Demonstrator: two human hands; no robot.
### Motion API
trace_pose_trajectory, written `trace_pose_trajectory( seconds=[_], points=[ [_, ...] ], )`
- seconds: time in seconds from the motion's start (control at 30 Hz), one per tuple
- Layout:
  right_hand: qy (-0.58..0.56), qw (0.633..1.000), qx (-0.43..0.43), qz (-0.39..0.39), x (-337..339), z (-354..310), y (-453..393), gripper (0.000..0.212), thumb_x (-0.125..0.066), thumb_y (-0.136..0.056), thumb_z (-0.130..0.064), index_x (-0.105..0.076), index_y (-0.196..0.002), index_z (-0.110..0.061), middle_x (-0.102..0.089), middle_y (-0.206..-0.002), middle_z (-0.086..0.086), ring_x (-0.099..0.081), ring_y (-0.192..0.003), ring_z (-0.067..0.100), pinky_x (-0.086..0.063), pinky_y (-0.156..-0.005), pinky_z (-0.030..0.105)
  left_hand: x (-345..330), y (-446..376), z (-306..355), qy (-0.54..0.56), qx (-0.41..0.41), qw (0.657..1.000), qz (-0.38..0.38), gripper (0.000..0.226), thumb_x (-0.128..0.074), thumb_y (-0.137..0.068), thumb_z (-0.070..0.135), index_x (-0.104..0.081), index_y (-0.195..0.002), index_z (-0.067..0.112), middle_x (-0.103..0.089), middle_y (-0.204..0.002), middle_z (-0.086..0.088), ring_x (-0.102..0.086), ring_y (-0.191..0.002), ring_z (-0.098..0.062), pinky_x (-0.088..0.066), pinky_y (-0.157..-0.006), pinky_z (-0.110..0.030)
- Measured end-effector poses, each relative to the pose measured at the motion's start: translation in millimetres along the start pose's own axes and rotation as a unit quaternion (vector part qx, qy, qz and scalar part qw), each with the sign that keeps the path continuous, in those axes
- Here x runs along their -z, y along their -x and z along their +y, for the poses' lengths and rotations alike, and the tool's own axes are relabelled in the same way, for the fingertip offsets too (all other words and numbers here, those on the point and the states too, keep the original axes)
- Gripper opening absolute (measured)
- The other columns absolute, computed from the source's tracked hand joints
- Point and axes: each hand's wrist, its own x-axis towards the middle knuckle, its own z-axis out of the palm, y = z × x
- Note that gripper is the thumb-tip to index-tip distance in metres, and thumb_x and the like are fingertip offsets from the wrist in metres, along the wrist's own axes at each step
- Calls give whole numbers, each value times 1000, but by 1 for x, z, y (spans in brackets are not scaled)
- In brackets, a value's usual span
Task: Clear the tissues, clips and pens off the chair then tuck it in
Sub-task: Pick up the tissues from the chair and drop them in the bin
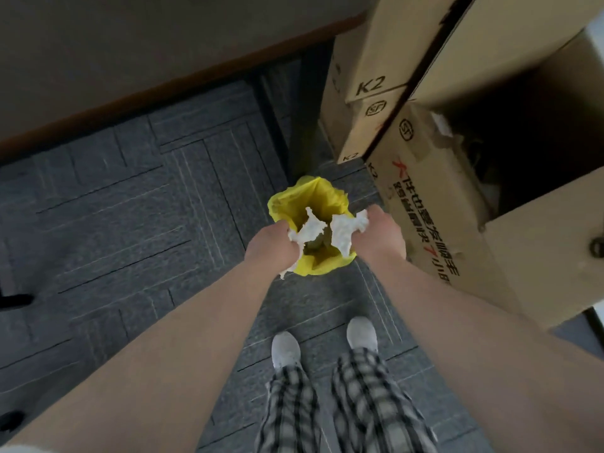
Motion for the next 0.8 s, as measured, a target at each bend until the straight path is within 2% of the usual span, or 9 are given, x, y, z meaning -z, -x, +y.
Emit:
trace_pose_trajectory(
  seconds=[0.1, 0.23, 0.5, 0.6, 0.7, 0.8],
  points=[
    [-4, 1000, -13, -16, -13, 10, -28, 30, -48, -85, -9, -48, -115, -10, -55, -119, 17, -54, -109, 38, -49, -79, 43, -19, -29, 11, 16, 30, 999, -11, 31, -45, -92, 22, -49, -118, 6, -58, -118, -15, -57, -106, -34, -45, -79, -38],
    [-12, 999, -16, -47, -33, 24, -65, 32, -53, -87, -16, -47, -118, -11, -54, -121, 15, -52, -113, 37, -50, -83, 45, -44, -66, 25, 35, 84, 996, -22, 37, -45, -94, 26, -45, -127, 9, -56, -123, -14, -56, -109, -33, -41, -74, -34],
    [-21, 989, 15, -145, -62, 34, -116, 48, -63, -81, -35, -45, -121, -15, -53, -119, 12, -54, -109, 34, -54, -85, 47, -80, -119, 39, 95, 171, 980, -28, 34, -48, -93, 23, -46, -124, 9, -59, -120, -13, -58, -107, -34, -43, -72, -34],
    [-27, 986, 23, -163, -69, 31, -127, 57, -70, -78, -39, -44, -124, -17, -52, -121, 10, -54, -111, 33, -53, -86, 46, -86, -128, 37, 114, 187, 975, -23, 45, -52, -94, 32, -42, -132, 10, -57, -127, -12, -57, -113, -34, -43, -75, -35],
    [-28, 980, 43, -194, -74, 27, -133, 66, -73, -78, -35, -38, -133, -21, -47, -129, 11, -52, -115, 33, -49, -84, 39, -87, -132, 36, 134, 199, 971, -13, 61, -53, -92, 40, -30, -143, 15, -51, -137, -11, -53, -119, -35, -46, -82, -37],
    [-15, 974, 66, -216, -74, 27, -135, 71, -71, -81, -33, -32, -140, -25, -41, -135, 10, -51, -117, 33, -48, -84, 38, -83, -131, 38, 182, 206, 961, -7, 68, -55, -89, 43, -24, -146, 22, -52, -134, -12, -59, -111, -38, -54, -87, -41]
  ],
)
